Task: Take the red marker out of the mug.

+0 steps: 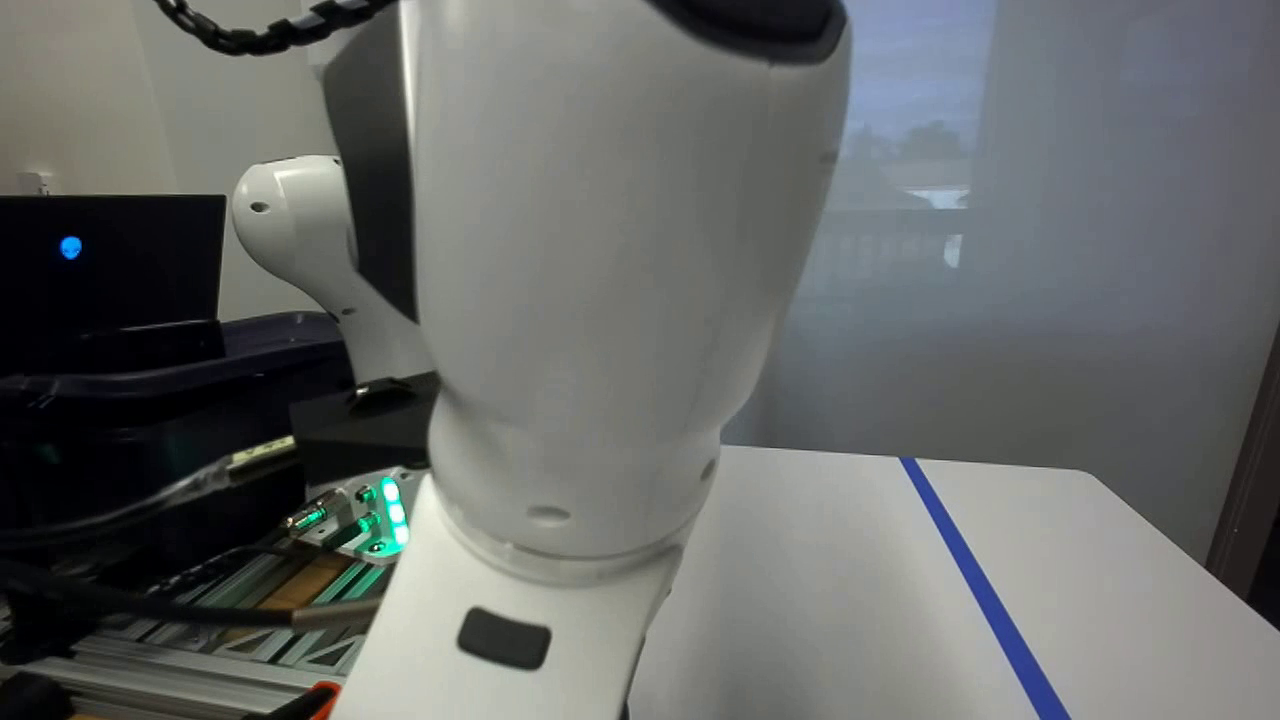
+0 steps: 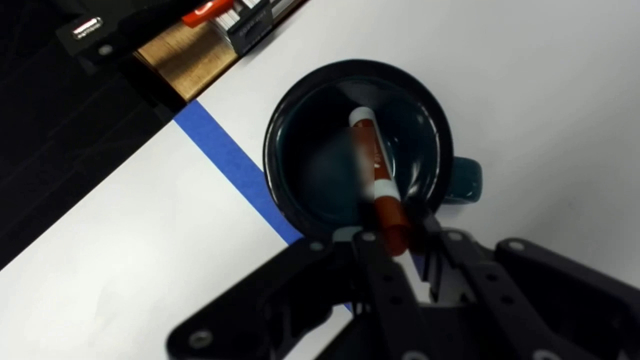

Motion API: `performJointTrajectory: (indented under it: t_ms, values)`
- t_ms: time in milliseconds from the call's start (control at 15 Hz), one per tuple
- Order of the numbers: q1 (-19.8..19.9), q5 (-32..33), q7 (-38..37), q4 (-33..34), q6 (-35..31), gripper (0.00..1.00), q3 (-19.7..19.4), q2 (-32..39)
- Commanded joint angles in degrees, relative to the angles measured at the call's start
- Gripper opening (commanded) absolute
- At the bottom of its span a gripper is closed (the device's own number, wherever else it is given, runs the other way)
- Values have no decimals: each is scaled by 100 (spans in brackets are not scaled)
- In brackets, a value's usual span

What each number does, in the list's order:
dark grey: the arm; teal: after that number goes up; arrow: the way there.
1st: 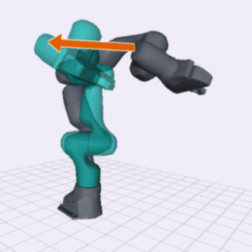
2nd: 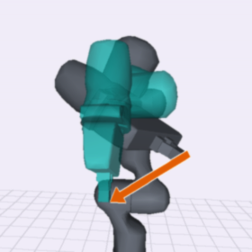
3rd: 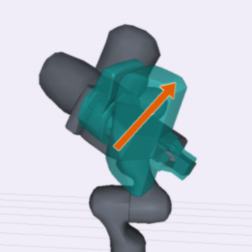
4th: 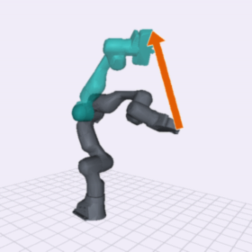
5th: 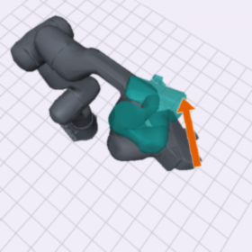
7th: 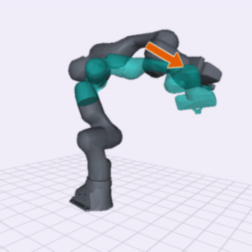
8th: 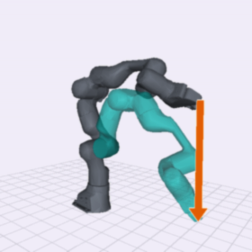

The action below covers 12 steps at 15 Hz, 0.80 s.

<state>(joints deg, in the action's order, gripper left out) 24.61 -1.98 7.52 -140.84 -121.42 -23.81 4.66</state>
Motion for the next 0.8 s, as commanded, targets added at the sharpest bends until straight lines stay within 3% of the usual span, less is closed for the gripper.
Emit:
performJointTrajectory:
  t_ms: [0, 467, 733]
  values:
    - [-30, 208, 20, 136, 634, 5, -3, -485]
    - [-218, 54, 128, 609, 1524, 5, 181, -849]
    - [-423, -439, 507, 863, 2015, 5, 347, -560]
